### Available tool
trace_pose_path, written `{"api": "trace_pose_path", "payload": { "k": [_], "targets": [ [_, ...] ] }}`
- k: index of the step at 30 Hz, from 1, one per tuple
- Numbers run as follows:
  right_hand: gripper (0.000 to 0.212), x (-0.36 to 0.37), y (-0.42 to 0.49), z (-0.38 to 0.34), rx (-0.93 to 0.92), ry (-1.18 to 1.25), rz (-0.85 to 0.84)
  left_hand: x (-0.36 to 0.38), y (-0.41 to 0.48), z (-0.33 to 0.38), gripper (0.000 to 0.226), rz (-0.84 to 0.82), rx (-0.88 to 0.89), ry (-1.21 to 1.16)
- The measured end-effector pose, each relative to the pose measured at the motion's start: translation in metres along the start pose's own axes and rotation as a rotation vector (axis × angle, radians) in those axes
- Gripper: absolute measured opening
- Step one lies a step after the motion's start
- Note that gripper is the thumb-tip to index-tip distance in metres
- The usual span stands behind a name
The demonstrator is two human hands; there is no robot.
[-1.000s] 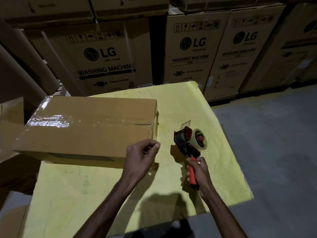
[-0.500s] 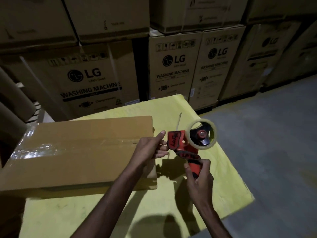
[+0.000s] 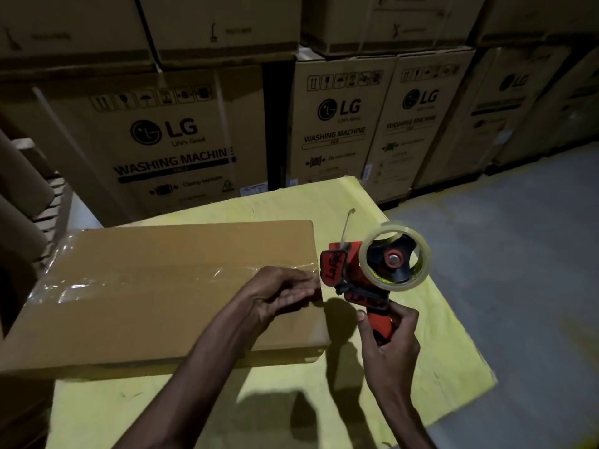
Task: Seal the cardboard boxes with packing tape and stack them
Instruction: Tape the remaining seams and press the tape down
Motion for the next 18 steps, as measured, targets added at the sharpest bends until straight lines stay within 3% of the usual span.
{"api": "trace_pose_path", "payload": {
  "k": [4, 7, 10, 15, 18],
  "targets": [
    [0.053, 0.002, 0.013, -0.008, 0.003, -0.021, -0.053, -0.01, 0.019, 0.036, 0.01, 0.0, 0.058, 0.279],
    [0.056, 0.007, 0.029, -0.012, 0.047, -0.003, -0.184, -0.013, 0.044, 0.079, 0.022, -0.014, 0.118, 0.703],
    [0.064, 0.019, 0.046, -0.015, 0.066, -0.019, -0.289, -0.012, 0.074, 0.113, 0.013, 0.003, 0.096, 1.091],
    [0.065, 0.039, 0.07, -0.022, 0.075, 0.077, -0.226, -0.002, 0.103, 0.141, 0.019, -0.039, 0.065, 1.008],
    [0.065, 0.055, 0.086, -0.027, 0.053, 0.094, -0.148, 0.003, 0.117, 0.155, 0.016, 0.019, 0.11, 0.955]
  ]
}}
Point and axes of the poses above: each hand's wrist, its own y-axis towards the middle knuckle, its own x-axis out of the palm, z = x × y, the point moved 3 cm from there along y, towards the middle knuckle, and after that the axes turned 10 degrees about y, right-handed, at the moved point
